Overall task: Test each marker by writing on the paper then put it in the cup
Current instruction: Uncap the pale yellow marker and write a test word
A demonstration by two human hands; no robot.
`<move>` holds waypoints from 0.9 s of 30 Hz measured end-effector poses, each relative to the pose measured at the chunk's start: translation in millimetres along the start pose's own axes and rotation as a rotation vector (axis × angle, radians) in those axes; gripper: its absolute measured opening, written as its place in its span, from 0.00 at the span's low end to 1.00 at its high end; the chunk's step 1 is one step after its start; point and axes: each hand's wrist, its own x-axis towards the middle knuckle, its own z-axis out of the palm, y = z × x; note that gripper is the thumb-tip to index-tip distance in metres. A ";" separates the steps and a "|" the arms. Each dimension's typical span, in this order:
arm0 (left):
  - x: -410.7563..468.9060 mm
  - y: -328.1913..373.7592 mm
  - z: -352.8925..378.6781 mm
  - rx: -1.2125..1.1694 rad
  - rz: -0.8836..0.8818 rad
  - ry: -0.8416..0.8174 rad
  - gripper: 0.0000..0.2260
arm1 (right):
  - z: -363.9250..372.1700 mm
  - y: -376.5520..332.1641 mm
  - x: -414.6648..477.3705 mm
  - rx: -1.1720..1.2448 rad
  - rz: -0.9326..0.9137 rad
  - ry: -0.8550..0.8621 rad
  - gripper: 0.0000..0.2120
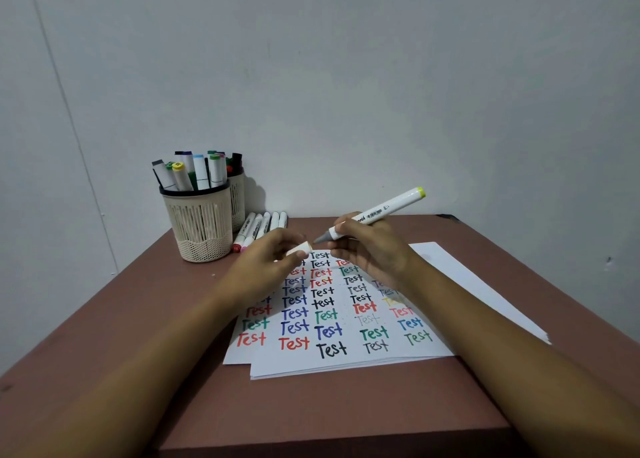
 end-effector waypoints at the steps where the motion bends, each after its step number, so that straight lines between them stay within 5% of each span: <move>1: 0.5 -0.1 0.6 -0.006 0.006 -0.001 0.05 | -0.5 0.4 0.3 -0.005 -0.001 0.001 0.12; 12: -0.7 2.4 1.9 -0.045 0.062 -0.009 0.05 | 0.9 6.6 0.4 -0.101 0.052 -0.035 0.03; 27: -3.4 7.0 6.5 -0.074 0.152 0.037 0.06 | 4.2 7.9 2.6 0.106 0.110 -0.050 0.08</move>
